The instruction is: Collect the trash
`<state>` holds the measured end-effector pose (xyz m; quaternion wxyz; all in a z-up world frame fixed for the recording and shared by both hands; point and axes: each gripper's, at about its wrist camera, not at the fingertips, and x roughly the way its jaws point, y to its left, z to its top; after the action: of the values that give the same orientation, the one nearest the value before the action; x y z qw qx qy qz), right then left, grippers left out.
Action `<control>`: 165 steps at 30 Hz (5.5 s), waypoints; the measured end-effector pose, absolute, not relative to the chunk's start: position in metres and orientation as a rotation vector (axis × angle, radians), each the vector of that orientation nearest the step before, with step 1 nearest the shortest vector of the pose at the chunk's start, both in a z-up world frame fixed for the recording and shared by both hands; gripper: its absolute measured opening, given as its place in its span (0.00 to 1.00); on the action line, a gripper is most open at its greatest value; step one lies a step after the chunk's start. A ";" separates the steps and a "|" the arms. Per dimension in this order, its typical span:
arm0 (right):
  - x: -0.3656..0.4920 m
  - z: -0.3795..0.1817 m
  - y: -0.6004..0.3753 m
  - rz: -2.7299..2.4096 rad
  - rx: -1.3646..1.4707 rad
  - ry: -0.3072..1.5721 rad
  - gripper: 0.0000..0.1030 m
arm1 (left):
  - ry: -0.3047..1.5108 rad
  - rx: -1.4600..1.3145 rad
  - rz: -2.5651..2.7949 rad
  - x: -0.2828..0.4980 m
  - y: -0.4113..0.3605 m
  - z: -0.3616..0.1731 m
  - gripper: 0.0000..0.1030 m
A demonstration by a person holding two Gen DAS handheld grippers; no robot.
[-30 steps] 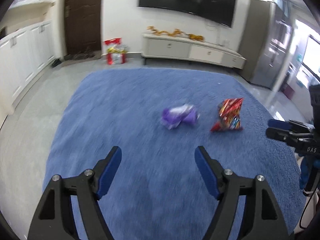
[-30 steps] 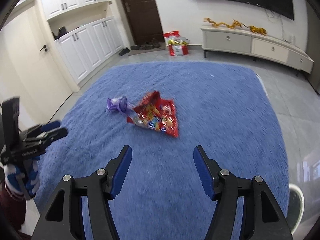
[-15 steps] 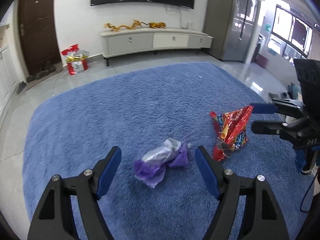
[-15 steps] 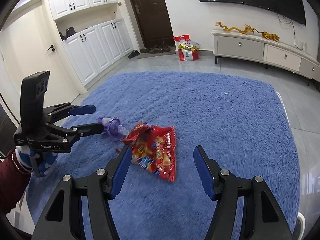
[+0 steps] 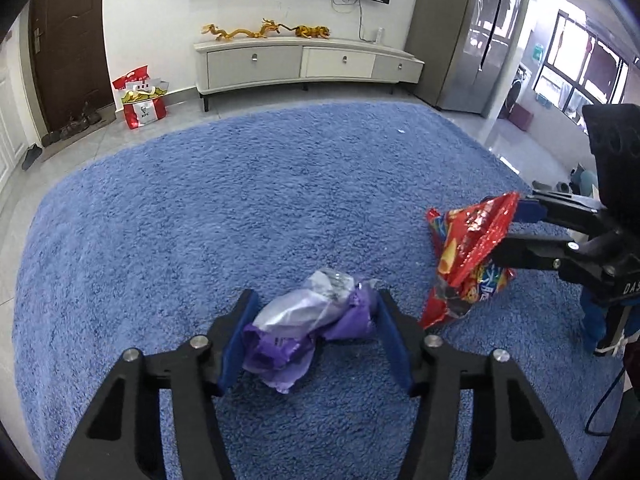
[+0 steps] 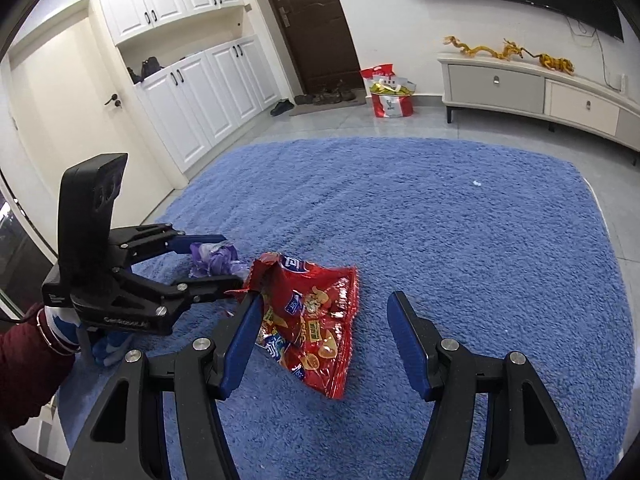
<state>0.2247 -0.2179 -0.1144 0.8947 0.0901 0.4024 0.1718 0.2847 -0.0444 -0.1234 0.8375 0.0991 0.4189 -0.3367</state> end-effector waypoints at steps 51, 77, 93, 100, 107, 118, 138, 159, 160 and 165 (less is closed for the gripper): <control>-0.028 -0.035 -0.342 -0.020 0.252 0.670 0.06 | 0.764 0.057 -0.613 0.049 -0.032 -0.045 0.50; -0.095 -0.196 -0.537 -0.335 0.624 0.757 0.09 | 0.987 0.318 -0.993 0.042 -0.398 -0.089 0.51; -0.085 -0.253 -0.568 -0.419 0.677 0.851 0.36 | 1.179 0.197 -1.061 0.064 -0.491 -0.139 0.61; -0.102 -0.244 -0.563 -0.448 0.681 0.847 0.38 | 1.170 0.154 -1.083 0.062 -0.470 -0.127 0.64; -0.108 -0.209 -0.539 -0.440 0.621 0.824 0.41 | 1.023 0.213 -1.022 0.050 -0.422 -0.091 0.65; -0.071 -0.112 -0.461 -0.276 0.438 0.715 0.49 | 0.787 0.228 -0.718 0.052 -0.277 -0.044 0.65; 0.030 -0.027 -0.286 -0.011 0.208 0.595 0.82 | 0.501 0.058 -0.147 0.058 -0.051 0.016 0.78; 0.014 -0.004 -0.264 -0.191 0.096 0.537 0.99 | 0.387 -0.018 -0.023 0.044 0.001 0.034 0.92; 0.013 -0.003 -0.264 -0.195 0.093 0.534 0.99 | 0.387 -0.021 -0.020 0.043 0.002 0.035 0.93; 0.010 0.001 -0.265 -0.204 0.080 0.522 1.00 | 0.380 -0.030 -0.001 0.039 0.005 0.037 0.93</control>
<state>0.0096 -0.2652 0.0008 0.9602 0.0396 0.2575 -0.1008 0.0389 0.0046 0.0368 0.9819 -0.0148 0.1887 -0.0004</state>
